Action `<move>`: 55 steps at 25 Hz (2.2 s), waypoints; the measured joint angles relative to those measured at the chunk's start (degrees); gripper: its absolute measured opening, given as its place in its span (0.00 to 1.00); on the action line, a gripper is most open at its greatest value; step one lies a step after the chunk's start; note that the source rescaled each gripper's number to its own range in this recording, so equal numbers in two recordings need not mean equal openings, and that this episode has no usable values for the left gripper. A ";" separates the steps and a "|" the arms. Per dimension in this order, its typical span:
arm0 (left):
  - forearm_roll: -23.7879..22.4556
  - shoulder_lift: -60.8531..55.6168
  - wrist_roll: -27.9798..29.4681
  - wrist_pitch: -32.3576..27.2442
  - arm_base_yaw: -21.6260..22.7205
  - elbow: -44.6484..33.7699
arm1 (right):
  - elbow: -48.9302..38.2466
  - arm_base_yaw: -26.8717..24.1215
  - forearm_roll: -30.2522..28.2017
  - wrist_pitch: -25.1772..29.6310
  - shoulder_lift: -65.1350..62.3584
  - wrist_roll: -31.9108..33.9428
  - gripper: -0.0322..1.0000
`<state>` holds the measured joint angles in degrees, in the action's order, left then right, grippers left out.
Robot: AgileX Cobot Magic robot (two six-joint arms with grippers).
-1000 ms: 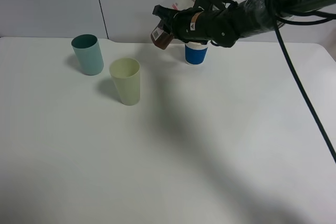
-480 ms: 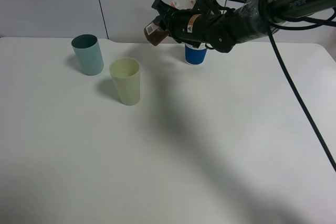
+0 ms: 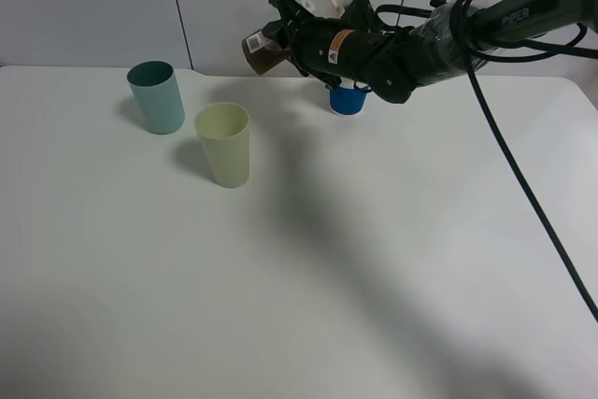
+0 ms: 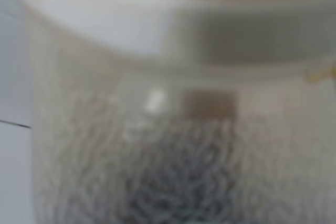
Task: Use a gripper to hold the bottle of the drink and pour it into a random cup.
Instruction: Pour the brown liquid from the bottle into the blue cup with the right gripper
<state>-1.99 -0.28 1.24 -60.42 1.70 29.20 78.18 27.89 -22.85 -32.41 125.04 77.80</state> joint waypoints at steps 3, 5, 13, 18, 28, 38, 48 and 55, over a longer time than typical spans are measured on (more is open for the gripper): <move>0.00 0.00 0.00 0.00 0.00 0.00 | 0.00 0.00 -0.04 -0.57 0.00 4.42 0.03; 0.00 0.00 0.00 0.00 0.00 0.00 | 0.00 0.00 -0.04 -0.57 0.00 6.35 0.03; 0.00 0.00 0.00 0.00 0.00 0.00 | 0.00 0.00 1.37 -4.23 0.00 9.21 0.03; 0.00 0.00 0.00 0.00 0.00 0.00 | -1.21 0.00 3.72 -6.67 0.00 9.32 0.03; 0.00 0.00 0.00 0.00 0.00 0.00 | -4.87 0.00 8.55 -9.56 0.00 9.08 0.03; 0.00 0.00 0.00 0.00 0.00 0.00 | -4.87 0.00 8.36 -9.56 0.00 9.08 0.03; 0.00 0.00 0.00 0.00 0.00 0.00 | -4.87 -0.17 7.90 -9.76 0.00 11.32 0.03; 0.00 0.00 0.00 0.00 0.00 0.00 | -4.87 -0.25 7.28 -11.20 0.00 13.99 0.03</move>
<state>-1.99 -0.28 1.24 -60.42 1.70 29.20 73.31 27.65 -15.57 -43.60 125.04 91.79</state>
